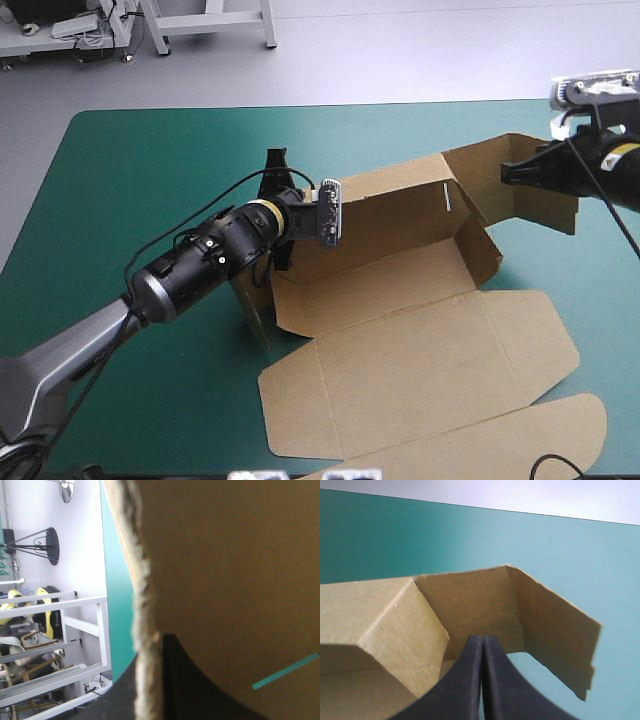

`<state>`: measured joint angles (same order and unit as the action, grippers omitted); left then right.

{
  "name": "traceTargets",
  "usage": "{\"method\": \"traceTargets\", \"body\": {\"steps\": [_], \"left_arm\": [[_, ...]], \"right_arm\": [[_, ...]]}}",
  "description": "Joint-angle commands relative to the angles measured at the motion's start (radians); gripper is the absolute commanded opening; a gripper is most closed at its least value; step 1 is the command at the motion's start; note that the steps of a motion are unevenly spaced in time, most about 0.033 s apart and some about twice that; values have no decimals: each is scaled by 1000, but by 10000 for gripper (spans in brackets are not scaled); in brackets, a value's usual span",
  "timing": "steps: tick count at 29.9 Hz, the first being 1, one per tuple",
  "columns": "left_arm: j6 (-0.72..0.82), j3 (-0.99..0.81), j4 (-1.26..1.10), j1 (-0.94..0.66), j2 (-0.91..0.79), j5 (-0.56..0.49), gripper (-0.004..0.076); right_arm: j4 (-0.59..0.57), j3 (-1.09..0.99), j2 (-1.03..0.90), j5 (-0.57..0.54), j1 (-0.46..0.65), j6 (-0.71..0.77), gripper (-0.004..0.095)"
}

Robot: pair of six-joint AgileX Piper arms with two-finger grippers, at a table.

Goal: Fold the box

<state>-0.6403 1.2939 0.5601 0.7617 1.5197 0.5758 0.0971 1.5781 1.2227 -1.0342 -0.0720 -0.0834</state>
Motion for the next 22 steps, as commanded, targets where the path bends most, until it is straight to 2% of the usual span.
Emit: {"method": "traceTargets", "body": {"steps": [1,8,14,19,22], "left_arm": [[18,-30,92,4,-63,-110,-9],[25,-34,220,7,-61,-181,-8],[27,-34,284,34,-59,-190,-8],[46,-34,228,34,-59,-131,-9],[140,-34,243,34,-59,-91,-9]], "right_arm": [[53,130,65,13,-4,-45,-18],[61,283,216,-80,-4,-48,-18],[63,290,255,-64,-4,-52,-18],[73,290,284,-66,-4,-54,-18],[81,290,315,-73,-4,-54,-18]]}}
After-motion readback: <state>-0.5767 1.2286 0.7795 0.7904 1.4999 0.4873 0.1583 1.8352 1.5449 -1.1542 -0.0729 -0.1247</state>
